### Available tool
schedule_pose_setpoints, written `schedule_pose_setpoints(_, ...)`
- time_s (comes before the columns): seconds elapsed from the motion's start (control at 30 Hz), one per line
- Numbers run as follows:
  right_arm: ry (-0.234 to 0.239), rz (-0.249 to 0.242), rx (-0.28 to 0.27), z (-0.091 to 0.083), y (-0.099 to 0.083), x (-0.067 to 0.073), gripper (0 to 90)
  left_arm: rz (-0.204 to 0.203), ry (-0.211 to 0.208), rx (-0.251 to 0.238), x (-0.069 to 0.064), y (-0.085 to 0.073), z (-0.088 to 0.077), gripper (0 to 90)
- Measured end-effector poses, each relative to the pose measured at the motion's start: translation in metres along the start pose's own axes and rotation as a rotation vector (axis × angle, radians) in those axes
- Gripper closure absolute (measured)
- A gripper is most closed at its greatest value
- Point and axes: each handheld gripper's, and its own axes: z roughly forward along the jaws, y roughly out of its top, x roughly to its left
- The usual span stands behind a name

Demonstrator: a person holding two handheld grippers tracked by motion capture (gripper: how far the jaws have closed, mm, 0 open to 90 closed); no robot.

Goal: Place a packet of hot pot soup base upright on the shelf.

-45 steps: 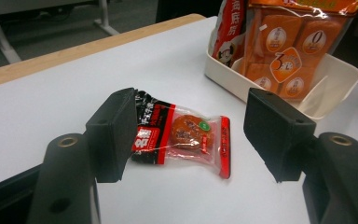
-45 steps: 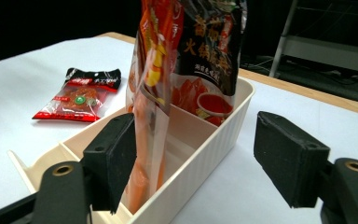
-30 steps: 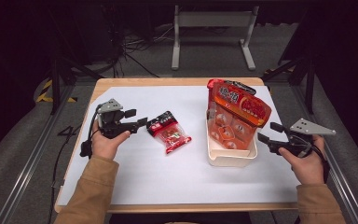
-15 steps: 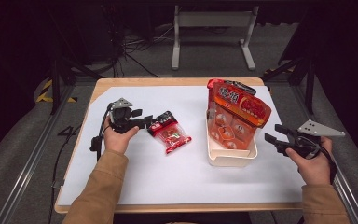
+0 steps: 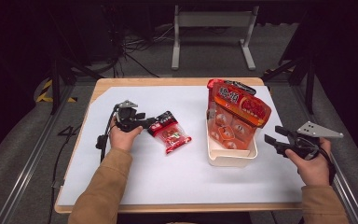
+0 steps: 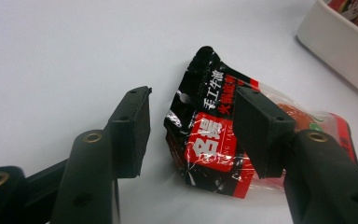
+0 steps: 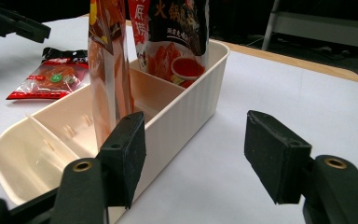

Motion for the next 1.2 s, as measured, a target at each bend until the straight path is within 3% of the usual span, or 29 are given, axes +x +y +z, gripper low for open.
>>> schedule_pose_setpoints(0.5,0.012,0.008,0.003,0.003,-0.002,0.001,37.7,-0.056,-0.009,0.106,0.006,-0.008,0.021,54.7)
schedule_pose_setpoints(0.67,0.021,0.013,0.004,0.004,-0.002,0.001,37.4,-0.081,-0.047,0.126,0.007,-0.010,0.023,61.2)
schedule_pose_setpoints(0.77,0.026,0.016,0.002,0.004,-0.001,0.002,37.4,-0.073,-0.050,0.129,0.006,-0.010,0.024,67.2)
schedule_pose_setpoints(0.93,0.035,0.019,-0.003,0.004,0.000,0.003,37.3,-0.045,-0.043,0.142,0.004,-0.010,0.025,86.3)
schedule_pose_setpoints(1.2,0.033,0.016,-0.005,0.003,0.000,0.003,38.2,-0.029,-0.044,0.131,0.002,-0.009,0.020,90.0)
